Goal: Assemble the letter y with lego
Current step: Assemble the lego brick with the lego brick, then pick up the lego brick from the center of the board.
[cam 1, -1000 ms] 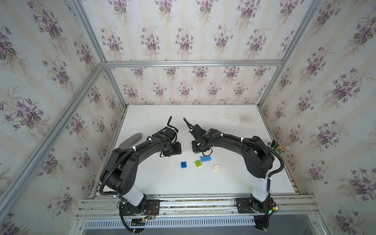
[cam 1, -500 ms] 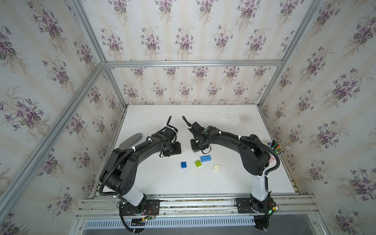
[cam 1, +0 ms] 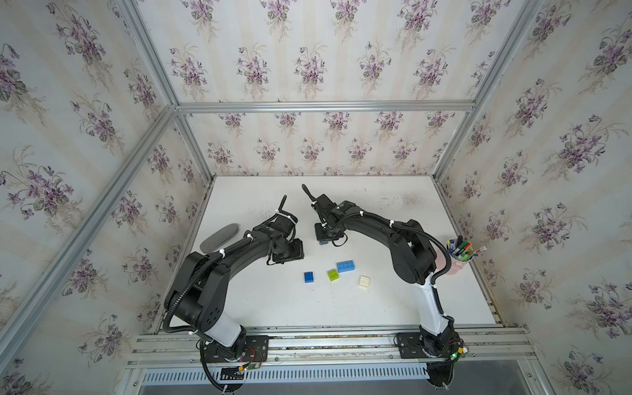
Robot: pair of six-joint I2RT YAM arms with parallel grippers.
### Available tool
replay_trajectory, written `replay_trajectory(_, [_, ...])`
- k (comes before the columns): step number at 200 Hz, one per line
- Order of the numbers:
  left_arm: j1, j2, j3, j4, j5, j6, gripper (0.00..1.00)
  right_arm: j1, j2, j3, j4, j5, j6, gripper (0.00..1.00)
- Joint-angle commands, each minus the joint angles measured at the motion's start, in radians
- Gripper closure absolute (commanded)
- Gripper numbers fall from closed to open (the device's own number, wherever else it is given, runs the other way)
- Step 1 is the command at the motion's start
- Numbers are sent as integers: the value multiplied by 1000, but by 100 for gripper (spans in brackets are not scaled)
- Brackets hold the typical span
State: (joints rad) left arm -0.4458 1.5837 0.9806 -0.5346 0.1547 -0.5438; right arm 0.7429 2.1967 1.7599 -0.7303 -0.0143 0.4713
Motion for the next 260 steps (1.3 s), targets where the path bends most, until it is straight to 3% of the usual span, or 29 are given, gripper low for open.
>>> replay_trajectory(1, [1,-6,0,-4,5,-13,37,-2,8,14,-49,28,5,60])
replay_trajectory(34, [1,1,13,-3,17,-20,36,-2,-36,17,-47,51,10,48])
replay_trajectory(70, [-2,9,35,-5,63,-11,35,-4,-147,-58,-19,74,28,45])
replay_trajectory(126, [-54,14,79,-9,240,97,34,-33,-477,-491,86,66,184,46])
replay_trajectory(178, [-136,30,105,-33,293,181,34,-27,-687,-790,102,34,339,46])
replay_trajectory(220, [-179,39,111,-40,266,204,34,-6,-740,-882,72,38,406,46])
replay_trajectory(260, [-185,44,107,-40,250,201,34,4,-693,-918,93,33,430,50])
